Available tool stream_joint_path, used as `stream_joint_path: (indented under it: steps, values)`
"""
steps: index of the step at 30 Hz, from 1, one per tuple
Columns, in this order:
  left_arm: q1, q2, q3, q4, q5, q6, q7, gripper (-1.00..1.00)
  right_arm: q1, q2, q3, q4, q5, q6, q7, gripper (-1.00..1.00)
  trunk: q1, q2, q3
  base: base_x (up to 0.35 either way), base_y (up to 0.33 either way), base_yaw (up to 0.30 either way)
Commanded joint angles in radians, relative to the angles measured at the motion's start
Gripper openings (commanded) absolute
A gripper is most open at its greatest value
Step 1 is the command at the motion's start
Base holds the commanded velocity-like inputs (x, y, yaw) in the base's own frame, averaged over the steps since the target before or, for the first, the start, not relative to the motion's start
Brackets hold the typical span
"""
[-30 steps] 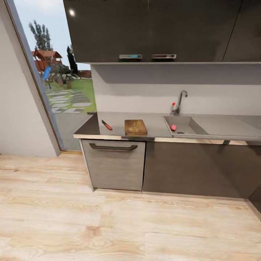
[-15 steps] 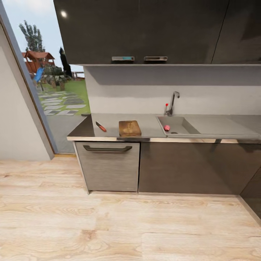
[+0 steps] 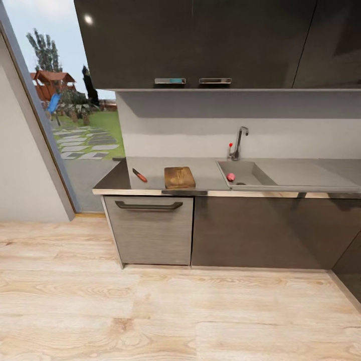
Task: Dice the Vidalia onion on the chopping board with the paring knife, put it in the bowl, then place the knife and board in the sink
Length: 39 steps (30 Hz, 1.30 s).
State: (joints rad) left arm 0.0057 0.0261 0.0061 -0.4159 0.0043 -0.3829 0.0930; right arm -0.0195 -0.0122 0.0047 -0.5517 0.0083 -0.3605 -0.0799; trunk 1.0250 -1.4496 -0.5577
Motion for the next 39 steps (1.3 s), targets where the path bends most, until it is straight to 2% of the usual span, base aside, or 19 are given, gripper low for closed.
stream_joint_path:
  steps: [1,4,6,7,8,10,12,13,14,16,20,22,25,27,29,32,39]
  values:
    - [0.0,-0.001,0.0,-0.001,0.0,-0.001,0.002,1.0,0.0,0.0,0.0,-0.011,0.001,-0.002,-0.006,1.0,0.0,0.0,-0.001,0.0,0.0,0.0]
    - [0.0,-0.001,0.0,-0.001,0.0,-0.001,0.002,1.0,0.0,0.003,0.0,-0.078,0.001,0.001,-0.025,1.0,0.0,0.0,-0.001,0.0,0.0,0.0]
    - [0.0,-0.001,0.0,-0.001,0.0,-0.001,0.002,1.0,0.0,0.008,0.001,-0.208,0.001,0.024,-0.065,1.0,0.0,0.0,-0.001,0.0,0.0,0.0]
    - [0.0,-0.001,0.0,-0.001,0.0,-0.001,0.002,1.0,0.0,0.01,0.002,-0.241,0.001,0.036,-0.075,1.0,0.0,0.0,-0.001,0.0,0.0,0.0]
    - [0.0,-0.001,0.0,-0.001,0.0,-0.001,0.002,1.0,0.0,0.019,0.006,-0.346,0.001,0.092,-0.099,1.0,0.0,0.0,-0.001,0.0,0.0,0.0]
    - [0.0,-0.001,0.0,-0.001,0.0,-0.001,0.002,1.0,0.0,0.026,0.012,-0.42,0.001,0.145,-0.109,1.0,0.0,0.0,-0.001,0.0,0.0,0.0]
    - [0.0,-0.001,0.0,-0.001,0.0,-0.001,0.002,1.0,0.0,0.037,0.031,-0.569,0.0,0.266,-0.121,1.0,0.0,0.0,-0.001,0.0,0.0,0.0]
    - [0.0,-0.002,0.0,-0.001,0.001,-0.001,0.002,1.0,0.0,0.038,0.036,-0.606,0.0,0.295,-0.122,1.0,0.0,0.0,-0.001,0.0,0.0,0.0]
    - [0.0,-0.002,0.0,0.0,0.001,-0.001,0.002,1.0,0.0,0.042,0.05,-0.714,0.0,0.379,-0.125,1.0,0.0,0.0,-0.001,0.0,0.0,0.0]
    - [0.0,-0.002,0.0,0.005,0.0,-0.001,0.002,1.0,0.0,0.044,0.067,-0.851,0.0,0.477,-0.128,1.0,0.0,0.0,-0.001,0.0,0.0,0.0]
    - [0.0,-0.002,0.0,0.011,0.0,-0.001,0.002,1.0,0.0,0.045,0.097,-1.013,0.0,0.604,-0.13,1.0,0.0,0.0,-0.001,0.0,0.0,0.0]
    - [0.0,-0.002,0.0,0.014,0.0,-0.001,0.002,1.0,-0.006,0.049,0.108,-1.055,0.0,0.648,-0.13,1.0,0.0,0.0,-0.001,0.0,0.0,0.0]
    - [0.0,-0.003,0.0,0.018,0.0,-0.001,0.002,1.0,-0.043,0.109,0.115,-1.077,0.002,0.682,-0.131,1.0,0.0,0.0,-0.001,0.0,0.0,0.0]
    - [0.0,-0.003,0.0,0.019,-0.001,-0.001,0.002,1.0,-0.06,0.138,0.117,-1.081,0.017,0.703,-0.135,1.0,0.0,0.0,-0.001,0.0,0.0,0.0]
    - [0.0,-0.003,0.0,0.02,-0.001,-0.001,0.002,1.0,-0.076,0.154,0.117,-1.083,0.045,0.725,-0.14,1.0,0.0,0.0,-0.001,0.0,0.0,0.0]
    - [0.0,-0.003,0.0,0.02,0.0,-0.001,0.002,1.0,-0.089,0.168,0.119,-1.083,0.096,0.745,-0.145,1.0,0.0,0.0,-0.001,0.0,0.0,0.0]
    - [0.0,-0.003,0.0,0.02,0.0,-0.001,0.002,1.0,-0.094,0.172,0.121,-1.081,0.117,0.752,-0.147,1.0,0.0,0.0,-0.001,0.0,0.0,0.0]
